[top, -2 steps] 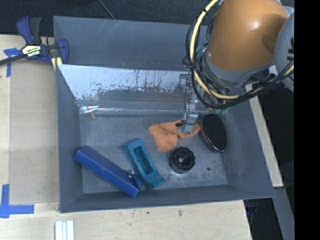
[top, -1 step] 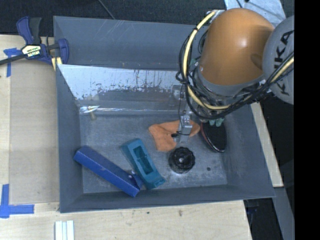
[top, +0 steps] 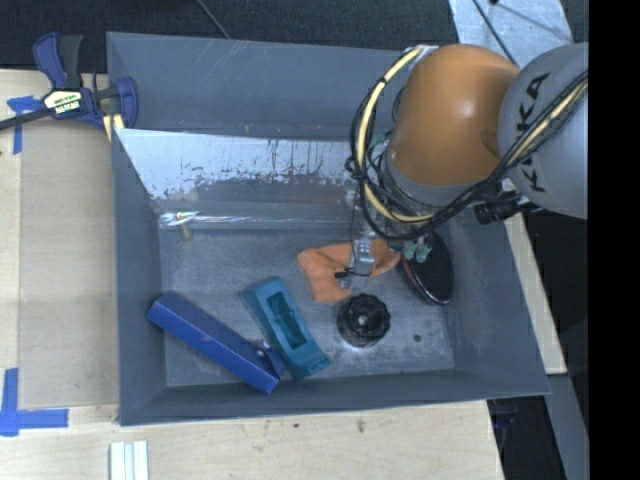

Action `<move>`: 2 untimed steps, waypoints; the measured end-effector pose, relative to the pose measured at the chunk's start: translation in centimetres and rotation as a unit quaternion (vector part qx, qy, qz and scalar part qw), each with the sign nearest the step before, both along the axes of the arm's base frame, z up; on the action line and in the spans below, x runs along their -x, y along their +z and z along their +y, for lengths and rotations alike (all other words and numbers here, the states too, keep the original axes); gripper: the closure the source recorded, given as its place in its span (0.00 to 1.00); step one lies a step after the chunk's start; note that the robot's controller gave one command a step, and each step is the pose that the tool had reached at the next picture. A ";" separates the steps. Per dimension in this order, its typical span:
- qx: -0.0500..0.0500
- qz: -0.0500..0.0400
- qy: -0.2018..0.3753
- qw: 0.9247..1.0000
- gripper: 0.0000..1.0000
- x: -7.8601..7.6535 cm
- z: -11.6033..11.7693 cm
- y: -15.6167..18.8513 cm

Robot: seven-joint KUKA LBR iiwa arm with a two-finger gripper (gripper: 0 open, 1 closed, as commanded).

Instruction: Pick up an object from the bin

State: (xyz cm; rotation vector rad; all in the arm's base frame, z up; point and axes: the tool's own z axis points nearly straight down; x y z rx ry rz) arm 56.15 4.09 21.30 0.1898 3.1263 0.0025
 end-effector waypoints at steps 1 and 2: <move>0.001 0.004 0.056 0.998 1.00 1.8 -0.7 -4.9; 0.001 0.003 0.055 0.998 0.00 1.8 -0.7 -4.9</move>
Offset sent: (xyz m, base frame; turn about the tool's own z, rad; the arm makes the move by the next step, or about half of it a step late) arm 0.0000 0.0000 0.0000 0.0000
